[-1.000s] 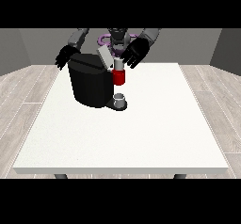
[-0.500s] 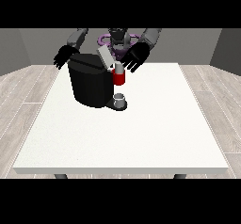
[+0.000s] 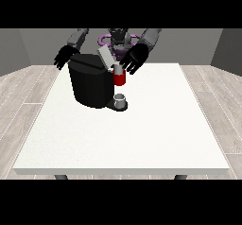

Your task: Insert the coffee pod into the coffee machine and close the lid

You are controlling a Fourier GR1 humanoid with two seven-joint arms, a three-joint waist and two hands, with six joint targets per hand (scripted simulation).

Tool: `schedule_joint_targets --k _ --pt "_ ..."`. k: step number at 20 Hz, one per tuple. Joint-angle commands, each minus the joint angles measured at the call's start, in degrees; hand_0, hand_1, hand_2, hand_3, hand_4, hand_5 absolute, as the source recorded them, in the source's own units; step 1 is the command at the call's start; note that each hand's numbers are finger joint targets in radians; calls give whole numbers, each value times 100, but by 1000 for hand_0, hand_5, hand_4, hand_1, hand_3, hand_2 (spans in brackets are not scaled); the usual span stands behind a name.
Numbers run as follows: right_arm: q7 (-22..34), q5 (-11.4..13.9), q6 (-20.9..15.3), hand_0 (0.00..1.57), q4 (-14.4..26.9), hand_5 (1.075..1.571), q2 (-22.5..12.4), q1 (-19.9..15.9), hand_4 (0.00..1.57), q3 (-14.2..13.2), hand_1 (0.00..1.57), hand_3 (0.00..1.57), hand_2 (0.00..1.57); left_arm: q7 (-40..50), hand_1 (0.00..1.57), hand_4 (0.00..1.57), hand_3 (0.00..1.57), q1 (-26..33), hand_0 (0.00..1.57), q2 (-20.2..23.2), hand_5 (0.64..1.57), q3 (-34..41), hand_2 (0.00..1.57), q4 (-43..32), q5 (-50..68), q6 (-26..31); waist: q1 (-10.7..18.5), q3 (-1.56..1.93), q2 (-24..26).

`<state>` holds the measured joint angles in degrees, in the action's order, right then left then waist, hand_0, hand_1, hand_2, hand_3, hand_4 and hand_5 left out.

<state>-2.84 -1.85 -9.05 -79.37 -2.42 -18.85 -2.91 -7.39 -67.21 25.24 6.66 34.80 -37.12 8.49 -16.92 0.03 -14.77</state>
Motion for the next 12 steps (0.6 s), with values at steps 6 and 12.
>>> schedule_joint_targets --k 6,12 --pt "12 1 46 0 -80 1571 20 50 433 75 0 0 0 218 1196 466 1142 -236 1196 125 1571 118 1240 -164 -26 105 -173 -2 -131" --pt "188 218 -270 0 -219 1571 161 6 380 212 0 0 0 -125 1134 457 999 5 1134 45 1571 -9 1170 -156 -170 -45 -41 -4 -161"
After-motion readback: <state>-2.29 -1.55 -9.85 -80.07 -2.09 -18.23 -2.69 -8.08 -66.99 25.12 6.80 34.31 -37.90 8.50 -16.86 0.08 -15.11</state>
